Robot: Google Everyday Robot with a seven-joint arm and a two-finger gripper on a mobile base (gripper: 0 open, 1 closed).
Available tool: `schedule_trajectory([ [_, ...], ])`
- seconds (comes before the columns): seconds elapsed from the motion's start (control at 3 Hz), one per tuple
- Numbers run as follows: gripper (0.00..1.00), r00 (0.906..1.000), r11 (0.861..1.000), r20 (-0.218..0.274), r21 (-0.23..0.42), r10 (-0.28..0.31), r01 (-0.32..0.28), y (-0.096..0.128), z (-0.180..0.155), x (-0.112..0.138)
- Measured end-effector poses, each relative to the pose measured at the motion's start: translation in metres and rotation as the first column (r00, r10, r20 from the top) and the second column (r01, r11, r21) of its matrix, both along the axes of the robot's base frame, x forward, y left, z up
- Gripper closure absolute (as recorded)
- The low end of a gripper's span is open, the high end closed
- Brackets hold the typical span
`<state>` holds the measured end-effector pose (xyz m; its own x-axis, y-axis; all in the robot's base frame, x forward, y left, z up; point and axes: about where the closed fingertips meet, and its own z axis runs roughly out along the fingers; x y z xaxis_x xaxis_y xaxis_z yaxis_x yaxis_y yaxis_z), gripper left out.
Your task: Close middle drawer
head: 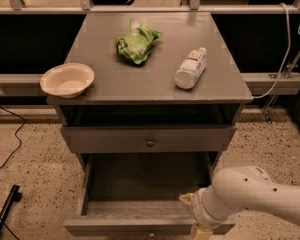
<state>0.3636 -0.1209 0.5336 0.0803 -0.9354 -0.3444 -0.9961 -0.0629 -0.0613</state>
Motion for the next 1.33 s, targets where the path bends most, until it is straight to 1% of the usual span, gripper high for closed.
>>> schedule_trajectory([
  [0.33,0.41,0.9995,1.000,-0.032,-0.003,-0.005,0.005,0.000,-0.034,-0.008],
  [0.67,0.64,0.9987,1.000,-0.048,0.005,-0.018,0.019,-0.001,-0.052,-0.012],
  [1.0,0.87,0.9986,1.000,-0.049,0.006,-0.018,0.018,-0.001,-0.053,-0.013],
  [1.33,1.00,0.9985,0.999,-0.044,0.005,-0.031,0.032,-0.002,-0.056,-0.013],
])
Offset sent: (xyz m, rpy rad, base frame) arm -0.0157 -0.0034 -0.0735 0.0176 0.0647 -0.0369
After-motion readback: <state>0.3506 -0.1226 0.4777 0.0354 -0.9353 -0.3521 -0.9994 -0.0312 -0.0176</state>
